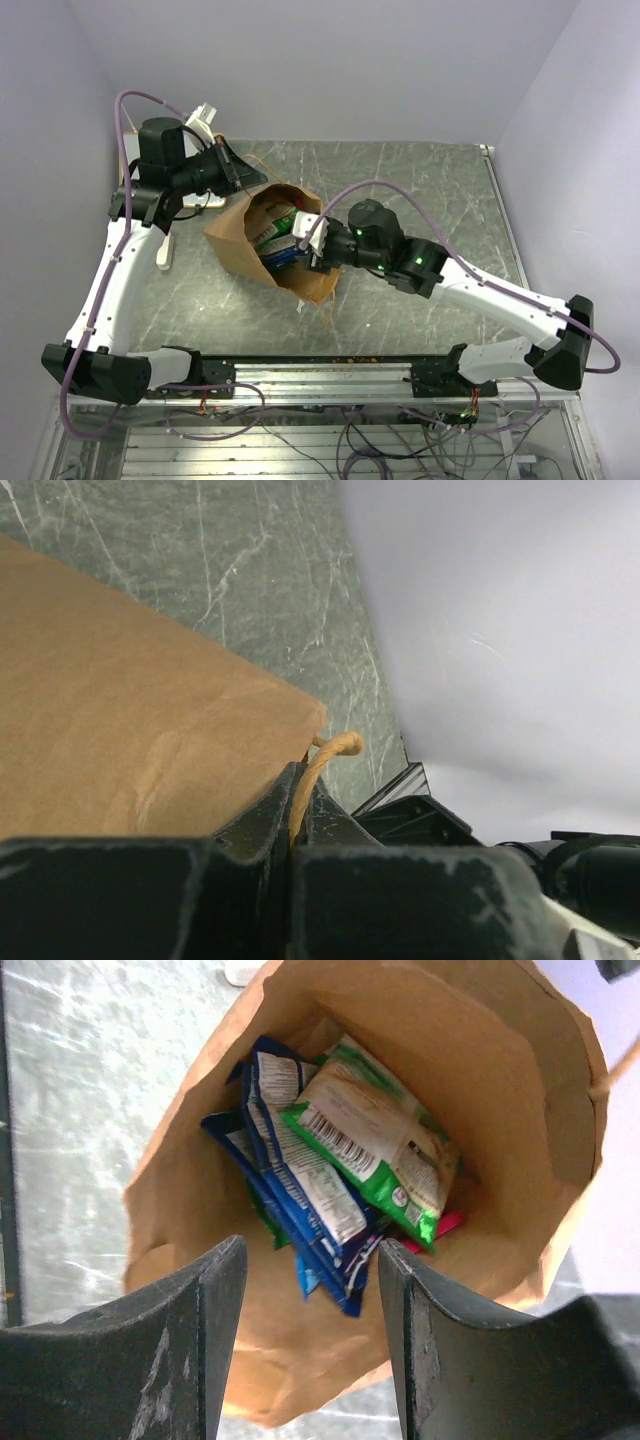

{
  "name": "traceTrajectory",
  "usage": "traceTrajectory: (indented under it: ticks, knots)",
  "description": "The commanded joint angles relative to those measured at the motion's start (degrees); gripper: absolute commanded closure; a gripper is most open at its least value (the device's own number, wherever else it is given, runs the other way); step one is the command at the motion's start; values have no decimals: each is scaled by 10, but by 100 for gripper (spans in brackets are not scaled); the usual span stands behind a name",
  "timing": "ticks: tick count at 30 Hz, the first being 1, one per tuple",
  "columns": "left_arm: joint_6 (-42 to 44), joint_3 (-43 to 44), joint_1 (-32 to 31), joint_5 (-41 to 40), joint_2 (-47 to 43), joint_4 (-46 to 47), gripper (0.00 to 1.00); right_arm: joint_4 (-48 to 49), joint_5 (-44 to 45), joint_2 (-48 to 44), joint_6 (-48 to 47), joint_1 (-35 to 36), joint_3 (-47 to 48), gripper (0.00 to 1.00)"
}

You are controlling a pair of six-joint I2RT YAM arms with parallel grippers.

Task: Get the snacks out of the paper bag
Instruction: Take out the snack from the paper bag.

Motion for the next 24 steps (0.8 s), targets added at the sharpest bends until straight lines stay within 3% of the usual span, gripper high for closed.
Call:
traceTrajectory:
  ticks: [1,7,24]
  knots:
    - [-1,3,-2,23,-9,8,93,35,-4,38,-157,3,3,47]
    - [0,4,-2,19,-6,-3,93,73,-14,91,-262,2,-8,60]
    - [38,45,-2,30,28,-49,93,146,-63,258,-362,-70,36,58]
